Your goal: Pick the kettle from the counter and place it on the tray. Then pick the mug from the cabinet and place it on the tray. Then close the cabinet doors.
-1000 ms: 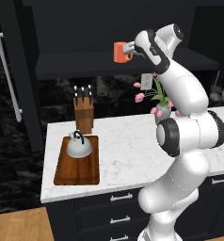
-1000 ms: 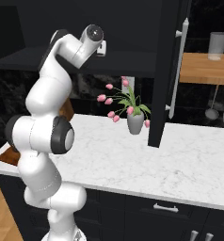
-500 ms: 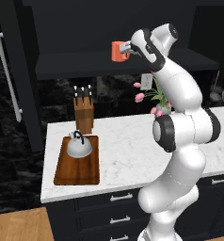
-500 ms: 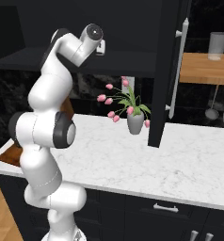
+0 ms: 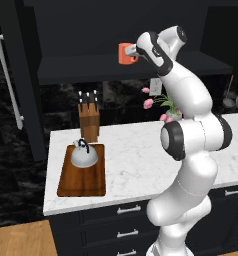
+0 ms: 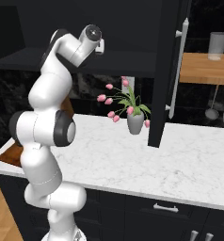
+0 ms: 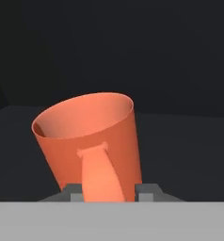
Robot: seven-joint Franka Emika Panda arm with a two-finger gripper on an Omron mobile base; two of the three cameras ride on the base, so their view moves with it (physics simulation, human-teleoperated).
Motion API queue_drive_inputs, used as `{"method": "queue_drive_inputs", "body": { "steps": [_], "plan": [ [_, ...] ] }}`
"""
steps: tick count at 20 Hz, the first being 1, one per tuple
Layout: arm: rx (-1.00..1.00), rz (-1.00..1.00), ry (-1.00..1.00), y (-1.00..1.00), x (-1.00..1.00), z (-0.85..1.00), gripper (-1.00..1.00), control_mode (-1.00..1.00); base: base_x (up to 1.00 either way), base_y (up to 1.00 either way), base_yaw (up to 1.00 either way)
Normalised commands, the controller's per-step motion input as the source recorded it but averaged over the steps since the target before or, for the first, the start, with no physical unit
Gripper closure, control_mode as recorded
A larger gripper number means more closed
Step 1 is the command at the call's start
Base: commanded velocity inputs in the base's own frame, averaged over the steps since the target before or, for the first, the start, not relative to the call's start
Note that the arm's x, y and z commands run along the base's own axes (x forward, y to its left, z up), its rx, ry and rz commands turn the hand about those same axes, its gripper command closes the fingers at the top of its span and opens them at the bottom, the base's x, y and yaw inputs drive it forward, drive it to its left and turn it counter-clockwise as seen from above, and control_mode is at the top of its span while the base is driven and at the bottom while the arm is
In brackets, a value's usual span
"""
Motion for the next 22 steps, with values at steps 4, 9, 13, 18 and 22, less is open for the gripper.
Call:
{"method": "queue_drive_inputs", "body": {
  "steps": [4,9,13,18,22],
  "plan": [
    [-0.03,0.00,-0.10,0.00,-0.02,0.00,1.00,-1.00,0.00,0.00,0.00],
    [0.00,0.00,-0.04,0.00,-0.37,0.00,1.00,-1.00,0.00,0.00,0.00],
    [0.00,0.00,0.00,0.00,-0.67,0.01,1.00,-1.00,0.00,0.00,0.00],
    [0.00,0.00,0.03,0.01,-0.87,0.14,1.00,-1.00,0.00,0.00,0.00],
    [0.00,0.00,0.00,0.08,-1.00,0.06,1.00,-1.00,0.00,0.00,0.00]
  ]
}}
